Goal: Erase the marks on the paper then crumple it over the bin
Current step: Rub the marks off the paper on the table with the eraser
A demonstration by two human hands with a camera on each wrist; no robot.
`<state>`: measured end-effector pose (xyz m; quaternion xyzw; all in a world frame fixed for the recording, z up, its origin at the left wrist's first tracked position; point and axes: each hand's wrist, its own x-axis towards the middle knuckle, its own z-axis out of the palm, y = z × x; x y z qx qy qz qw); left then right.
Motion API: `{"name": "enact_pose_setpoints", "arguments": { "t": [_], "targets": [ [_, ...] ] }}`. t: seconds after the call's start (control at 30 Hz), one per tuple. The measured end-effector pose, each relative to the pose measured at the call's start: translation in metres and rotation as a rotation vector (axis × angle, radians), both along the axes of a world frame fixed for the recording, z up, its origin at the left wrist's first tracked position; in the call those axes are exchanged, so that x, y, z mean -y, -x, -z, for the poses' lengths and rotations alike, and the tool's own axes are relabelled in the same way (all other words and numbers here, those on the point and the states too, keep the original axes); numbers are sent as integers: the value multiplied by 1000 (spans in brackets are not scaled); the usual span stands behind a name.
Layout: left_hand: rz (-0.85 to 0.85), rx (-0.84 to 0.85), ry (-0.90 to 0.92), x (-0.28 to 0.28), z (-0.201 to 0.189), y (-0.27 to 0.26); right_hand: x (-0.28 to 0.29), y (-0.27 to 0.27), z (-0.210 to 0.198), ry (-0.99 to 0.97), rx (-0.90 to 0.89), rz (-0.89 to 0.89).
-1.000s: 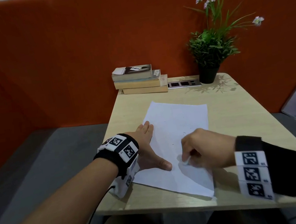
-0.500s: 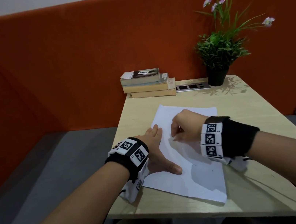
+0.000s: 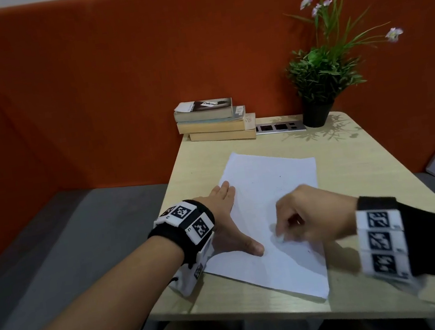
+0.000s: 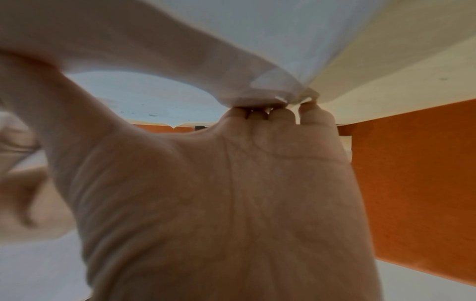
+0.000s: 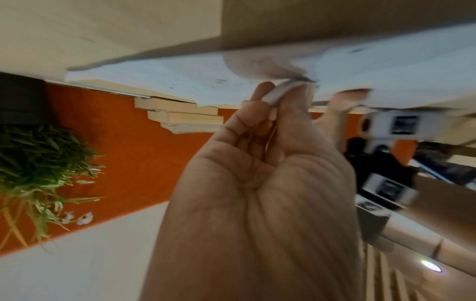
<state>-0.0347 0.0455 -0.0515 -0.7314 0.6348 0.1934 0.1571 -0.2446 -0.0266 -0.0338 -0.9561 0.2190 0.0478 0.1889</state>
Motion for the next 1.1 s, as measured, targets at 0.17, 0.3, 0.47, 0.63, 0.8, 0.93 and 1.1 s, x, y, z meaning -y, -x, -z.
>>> {"name": "enact_pose_setpoints", "arguments": {
  "t": [0.17, 0.3, 0.47, 0.63, 0.8, 0.93, 1.1],
  "targets": [
    [-17, -27, -5, 2, 1, 0, 41, -50, 3, 65, 119, 188],
    [-17, -39, -15, 4, 0, -3, 47, -71, 6, 95, 95, 228],
    [-13, -30, -24, 3, 0, -1, 26, -46, 9, 105, 80, 146],
    [-1, -19, -1, -3, -1, 1, -3, -2, 8, 17, 32, 56],
    [5, -15, -10, 0, -1, -1, 4, -2, -1, -22, 23, 58],
    [-2, -22, 8, -1, -2, 1, 33, -40, -1, 51, 134, 187],
    [-13, -42, -14, 2, -3, -1, 40, -65, 5, 88, 113, 208]
  ]
}}
